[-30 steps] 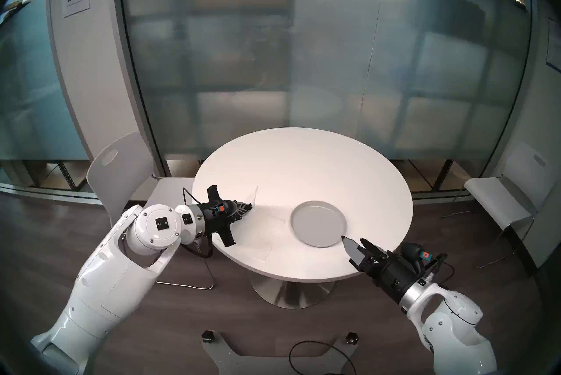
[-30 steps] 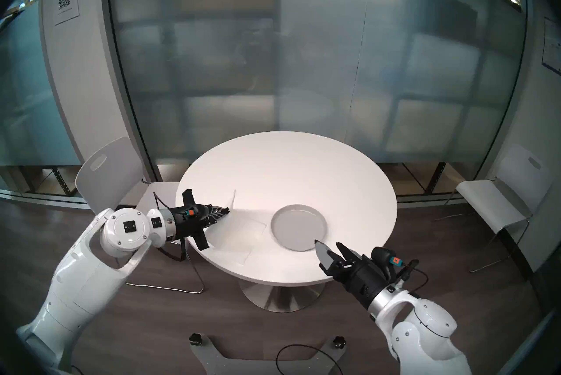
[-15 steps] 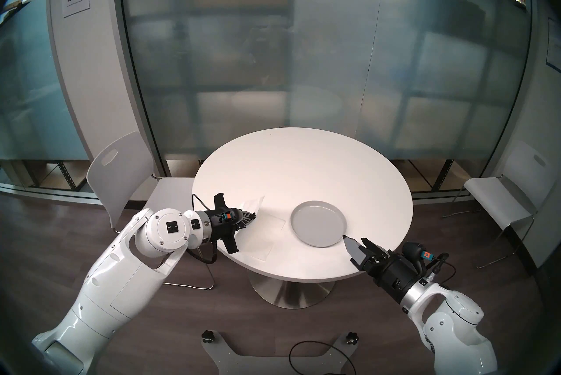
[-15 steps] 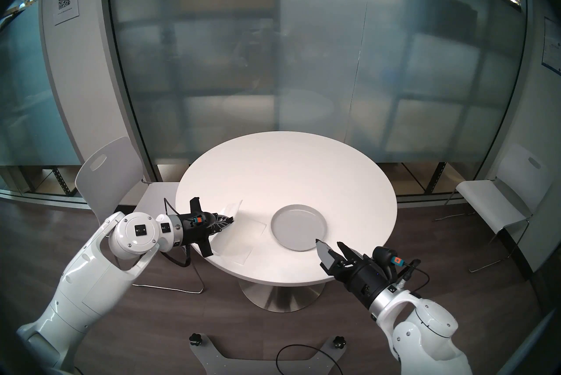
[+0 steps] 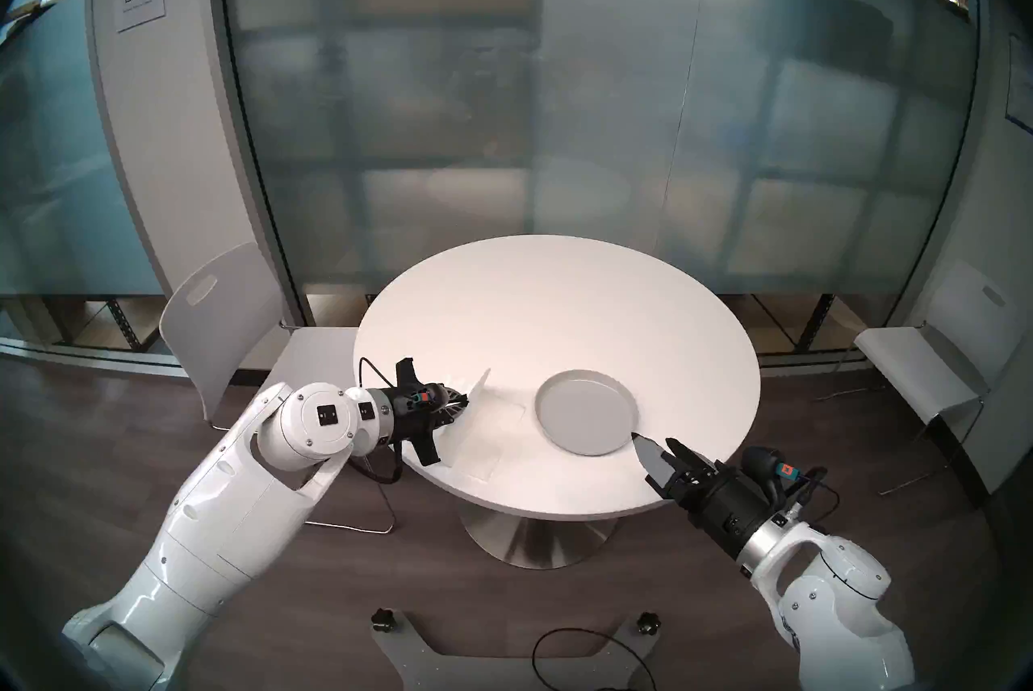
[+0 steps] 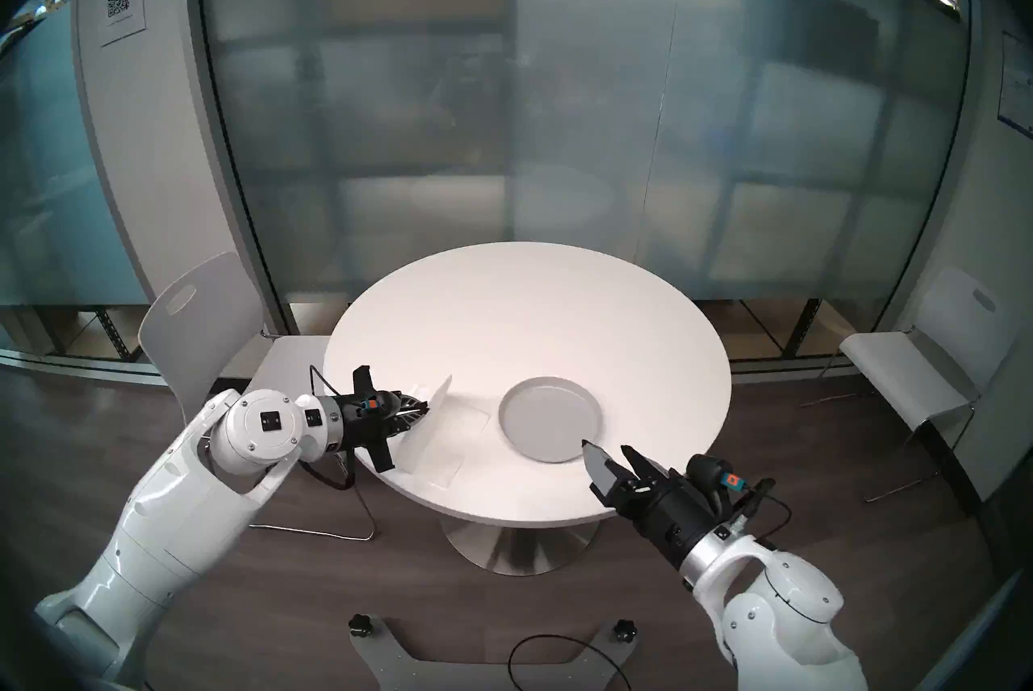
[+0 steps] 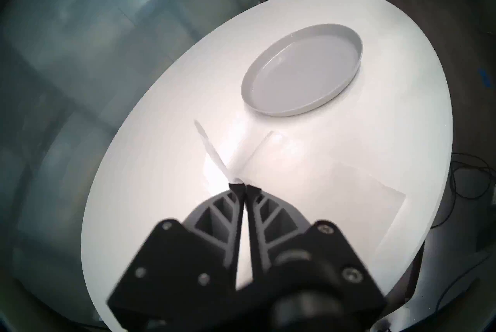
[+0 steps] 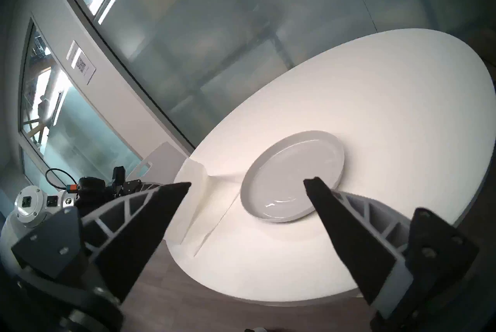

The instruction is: Fold the napkin in half twice and place it beside the plate

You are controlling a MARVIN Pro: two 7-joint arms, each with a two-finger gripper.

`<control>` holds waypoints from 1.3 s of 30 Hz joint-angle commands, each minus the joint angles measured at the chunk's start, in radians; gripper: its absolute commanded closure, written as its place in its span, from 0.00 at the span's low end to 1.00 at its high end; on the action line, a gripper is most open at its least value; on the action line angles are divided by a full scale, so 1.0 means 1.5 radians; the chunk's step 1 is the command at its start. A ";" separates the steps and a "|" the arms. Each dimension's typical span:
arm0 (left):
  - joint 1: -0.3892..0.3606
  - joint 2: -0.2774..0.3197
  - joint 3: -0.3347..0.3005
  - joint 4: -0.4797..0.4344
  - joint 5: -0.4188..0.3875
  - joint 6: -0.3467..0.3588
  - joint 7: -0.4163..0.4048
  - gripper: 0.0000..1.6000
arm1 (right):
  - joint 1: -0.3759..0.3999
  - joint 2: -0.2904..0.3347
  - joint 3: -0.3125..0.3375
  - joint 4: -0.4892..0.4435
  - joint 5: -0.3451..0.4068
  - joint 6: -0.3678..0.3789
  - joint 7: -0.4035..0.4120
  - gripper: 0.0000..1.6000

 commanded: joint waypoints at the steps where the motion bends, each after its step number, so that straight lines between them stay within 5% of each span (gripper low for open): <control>1: -0.015 -0.010 -0.005 -0.010 -0.011 0.008 -0.004 0.53 | 0.002 -0.001 -0.002 -0.012 0.000 -0.005 0.004 0.00; 6: -0.017 -0.014 -0.004 -0.010 -0.017 0.017 -0.008 0.44 | 0.003 -0.002 -0.002 -0.011 0.000 -0.004 0.004 0.00; 13: -0.020 -0.021 -0.002 -0.010 -0.023 0.029 -0.014 0.18 | 0.003 -0.003 0.000 -0.011 -0.001 -0.004 0.003 0.00; 20: -0.020 -0.019 -0.005 -0.014 -0.024 0.037 -0.019 0.19 | 0.002 -0.001 0.002 -0.011 0.000 -0.004 0.007 0.00; 22: -0.015 -0.017 -0.006 -0.016 -0.023 0.041 -0.018 0.32 | 0.002 -0.001 0.002 -0.011 0.000 -0.003 0.008 0.00; 23: -0.013 -0.016 -0.006 -0.015 -0.023 0.039 -0.017 0.54 | 0.002 -0.001 0.003 -0.011 0.000 -0.003 0.008 0.00; 27: -0.008 -0.014 -0.002 -0.015 -0.019 0.040 -0.018 0.80 | 0.001 0.000 0.003 -0.011 0.000 -0.002 0.011 0.00; 36: 0.010 -0.008 0.013 -0.014 -0.011 0.043 -0.022 0.84 | -0.006 -0.002 0.007 -0.016 -0.001 -0.003 0.012 0.00; 39: 0.013 -0.003 0.020 -0.006 -0.002 0.040 -0.020 0.92 | -0.008 -0.002 0.009 -0.017 0.000 -0.003 0.012 0.00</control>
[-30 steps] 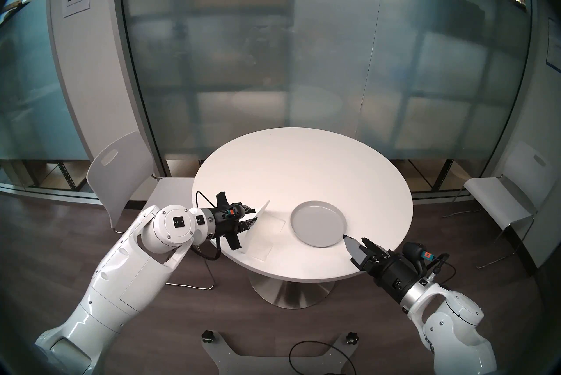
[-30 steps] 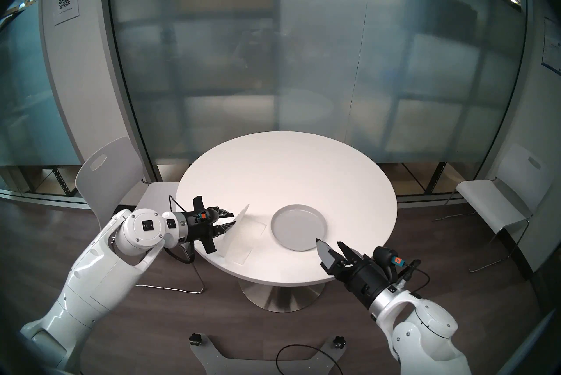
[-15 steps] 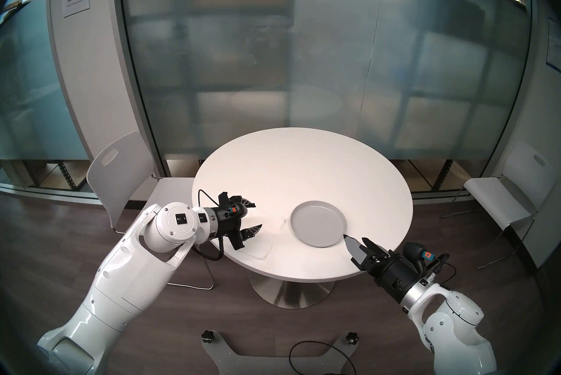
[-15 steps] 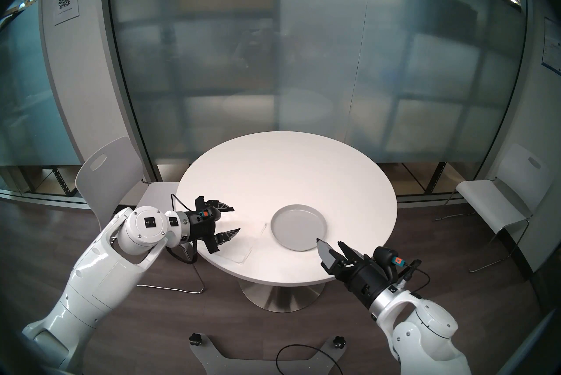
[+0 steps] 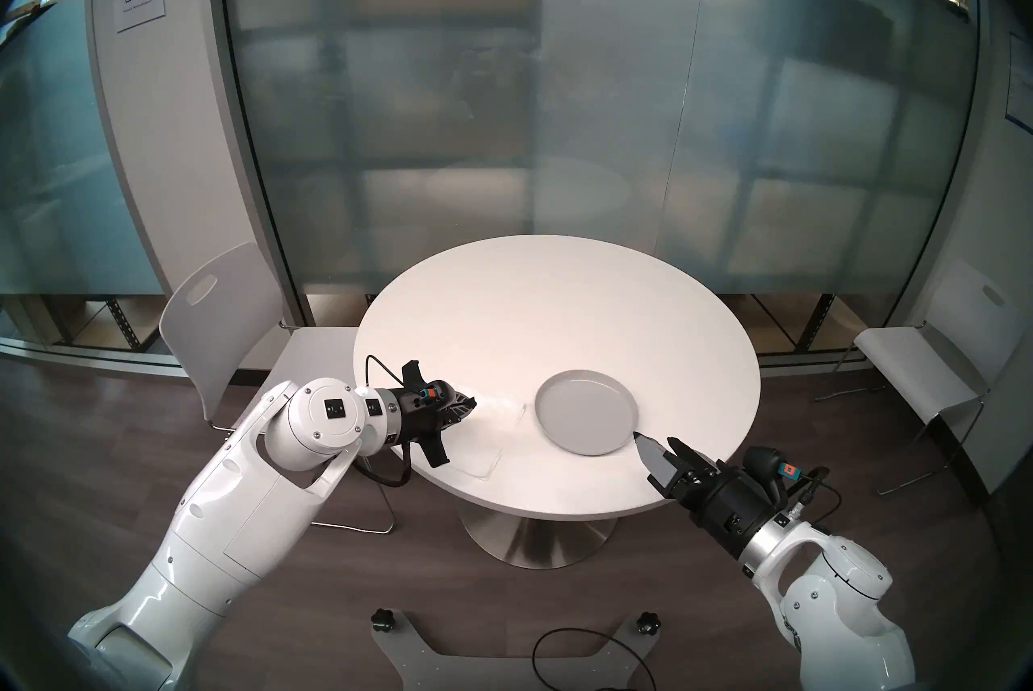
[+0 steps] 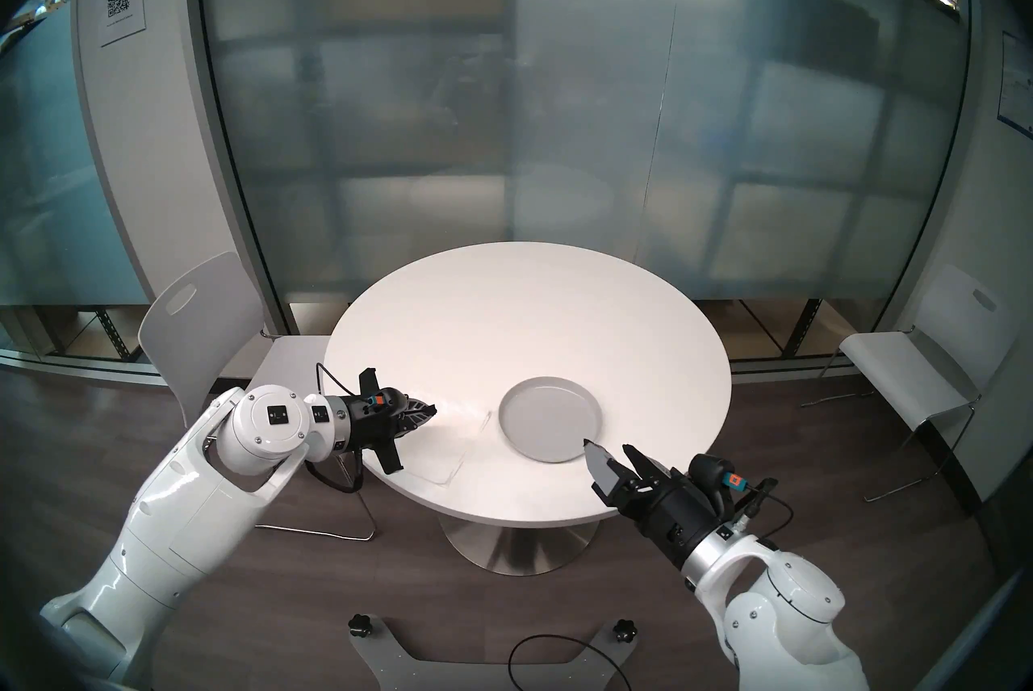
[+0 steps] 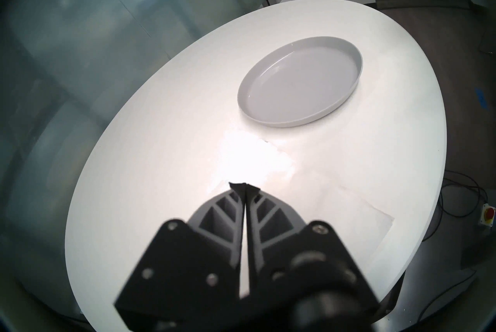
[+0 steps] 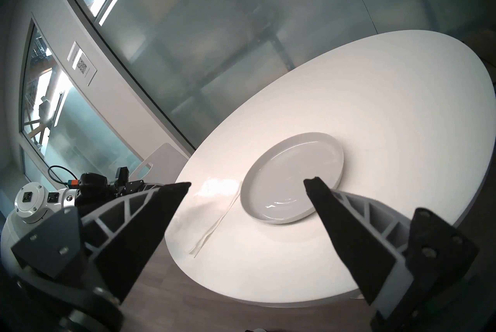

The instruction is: Fold the napkin in half twice and place it beside the plate

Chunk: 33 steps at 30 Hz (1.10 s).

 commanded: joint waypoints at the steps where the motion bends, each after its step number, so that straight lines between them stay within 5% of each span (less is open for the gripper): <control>1: 0.008 0.012 0.011 0.000 0.013 -0.005 -0.003 0.93 | -0.006 0.000 0.002 -0.018 0.000 -0.003 0.004 0.00; 12: 0.020 0.023 0.015 0.015 0.023 -0.018 -0.001 1.00 | -0.004 -0.003 0.003 -0.015 0.001 -0.005 0.003 0.00; 33: 0.043 0.043 0.017 -0.003 0.015 -0.014 -0.050 0.94 | 0.004 -0.005 0.004 -0.010 0.002 -0.002 0.001 0.00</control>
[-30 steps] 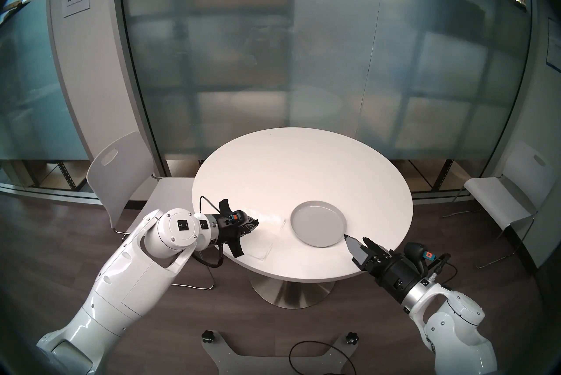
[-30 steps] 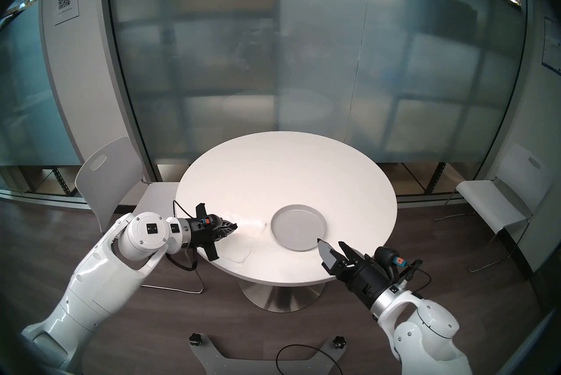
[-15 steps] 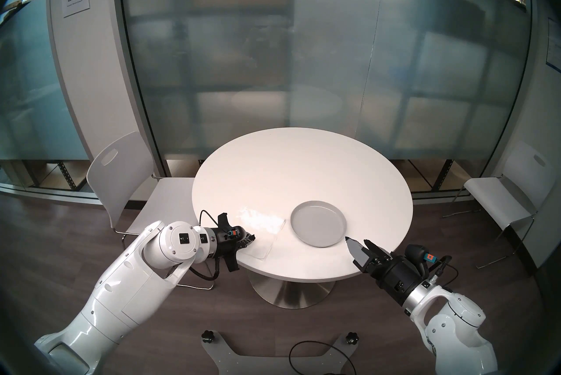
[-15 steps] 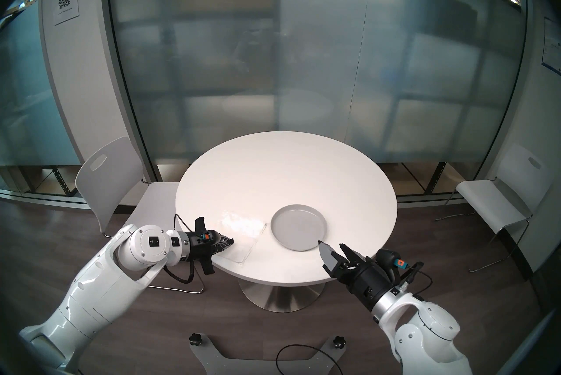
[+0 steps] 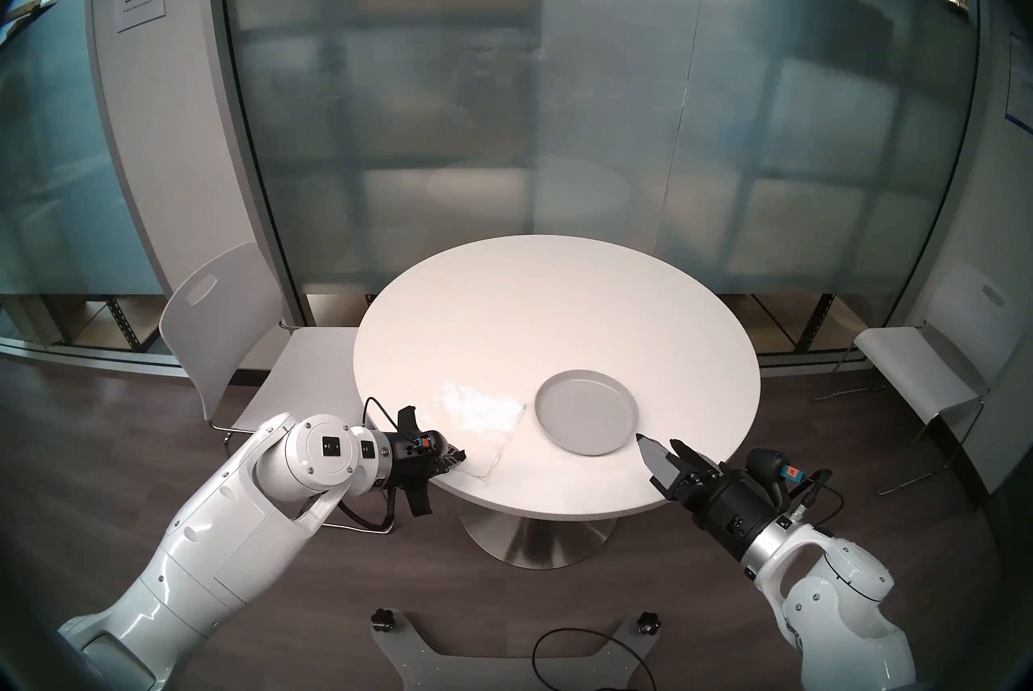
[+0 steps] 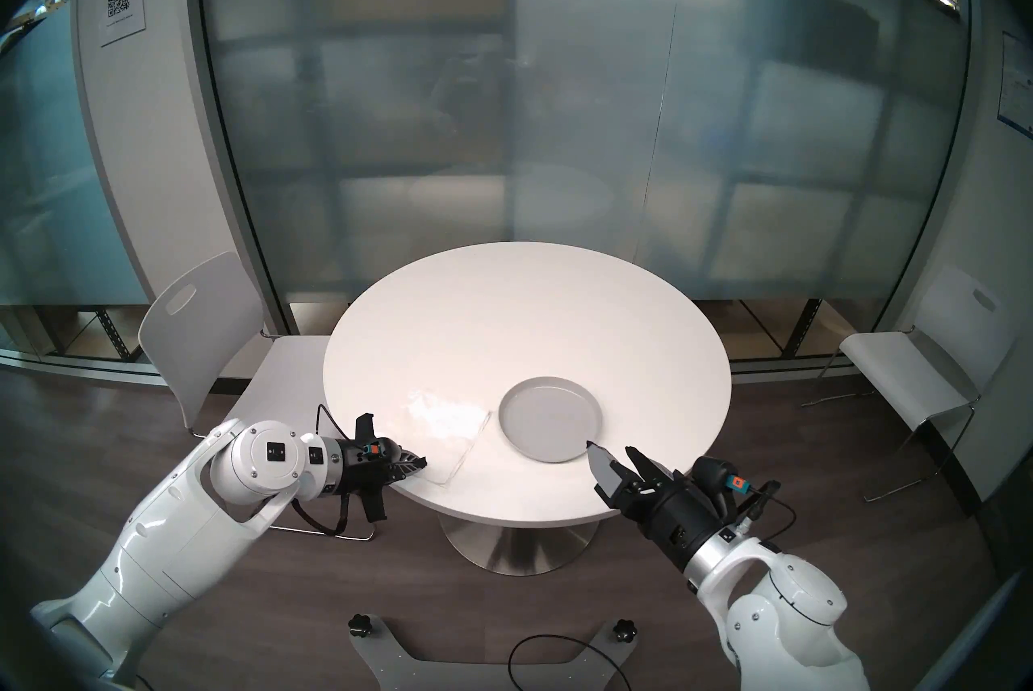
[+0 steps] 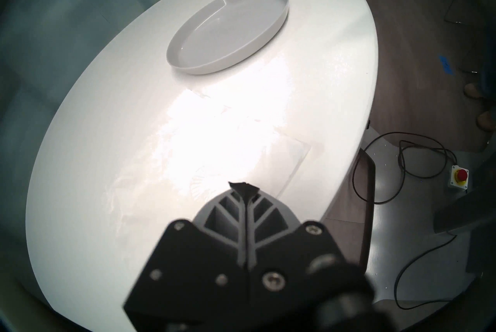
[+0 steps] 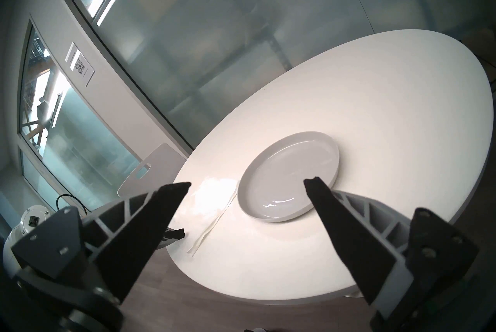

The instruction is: Fold the napkin in half twice and place it beside the plate

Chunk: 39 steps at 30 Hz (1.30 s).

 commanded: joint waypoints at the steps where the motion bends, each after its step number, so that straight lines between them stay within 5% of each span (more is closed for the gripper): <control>1: -0.001 -0.001 0.000 -0.013 -0.001 0.002 -0.002 0.93 | 0.007 -0.001 0.000 -0.010 0.002 -0.001 0.001 0.00; 39: -0.014 -0.045 0.044 -0.024 0.002 0.024 0.019 0.92 | -0.013 -0.004 0.015 -0.019 0.002 -0.006 0.011 0.00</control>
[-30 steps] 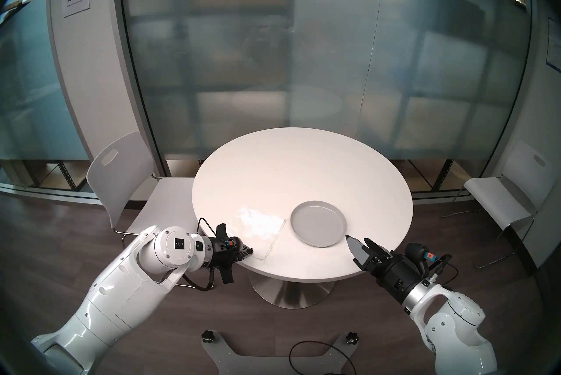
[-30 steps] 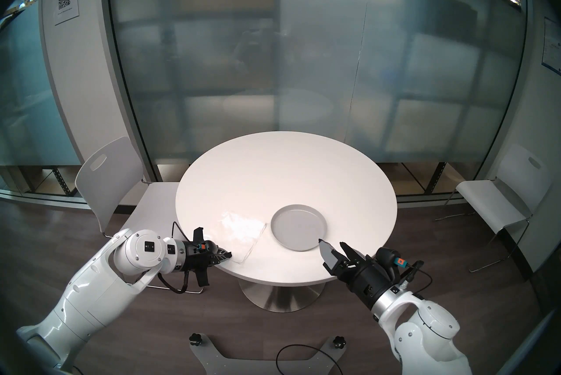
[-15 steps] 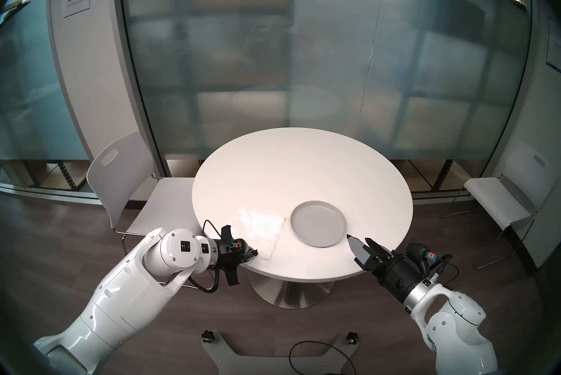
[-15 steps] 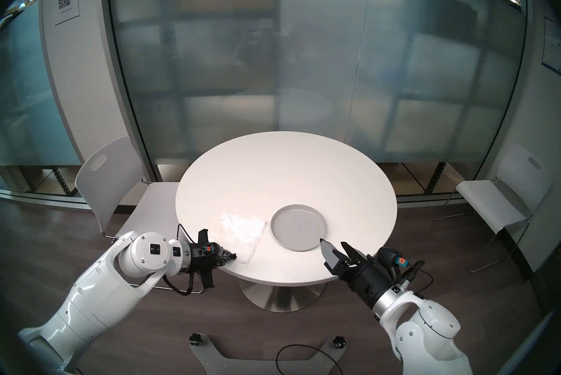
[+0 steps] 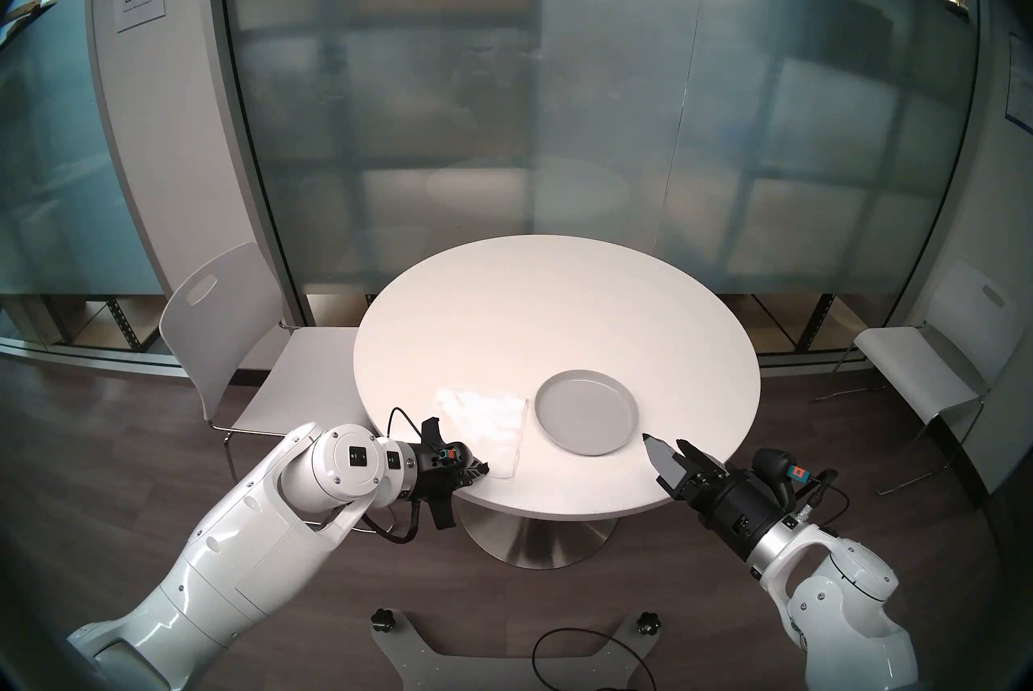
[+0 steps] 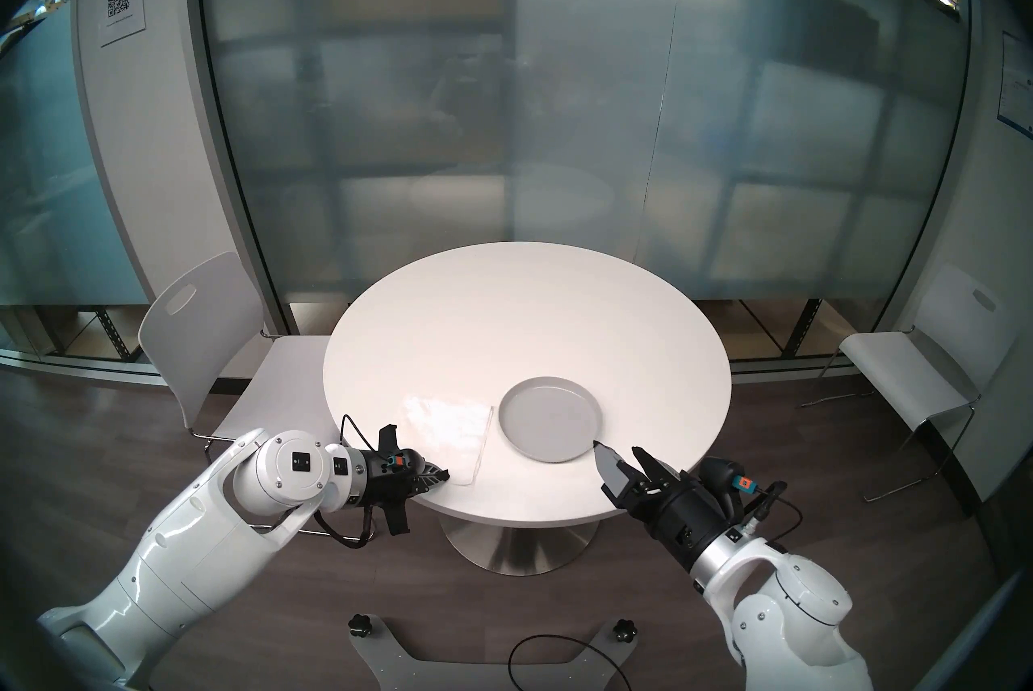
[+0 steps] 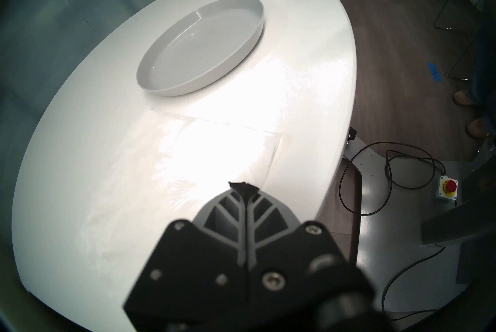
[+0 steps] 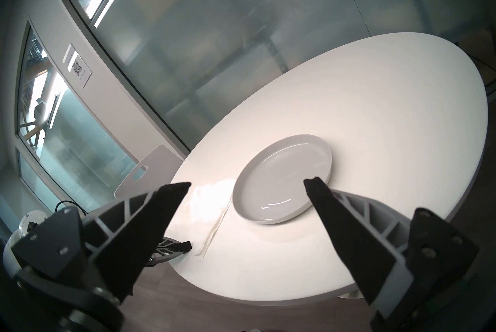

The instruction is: Fold the napkin in half twice and place it beside the plate

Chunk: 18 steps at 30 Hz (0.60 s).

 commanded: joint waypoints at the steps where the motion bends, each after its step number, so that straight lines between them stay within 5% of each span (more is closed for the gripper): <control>1: -0.005 -0.011 -0.004 -0.020 -0.006 0.000 0.008 0.91 | -0.004 -0.002 0.000 -0.019 0.000 -0.006 0.006 0.00; 6: -0.007 -0.010 -0.007 -0.023 -0.007 0.000 0.014 0.85 | -0.006 -0.003 0.000 -0.020 0.000 -0.007 0.007 0.00; 7: -0.007 -0.008 -0.012 -0.027 -0.010 0.000 0.016 0.68 | -0.007 -0.003 0.000 -0.021 0.000 -0.007 0.007 0.00; 13: 0.002 0.004 -0.030 -0.057 -0.022 0.002 0.015 0.46 | -0.010 -0.003 0.001 -0.024 -0.002 -0.007 0.007 0.00; 14: 0.004 0.006 -0.034 -0.062 -0.025 0.003 0.013 0.20 | -0.011 -0.003 0.002 -0.025 -0.002 -0.007 0.007 0.00; 18: 0.017 0.014 -0.051 -0.085 -0.035 0.000 0.017 0.08 | -0.013 -0.001 0.003 -0.031 -0.004 -0.005 0.005 0.00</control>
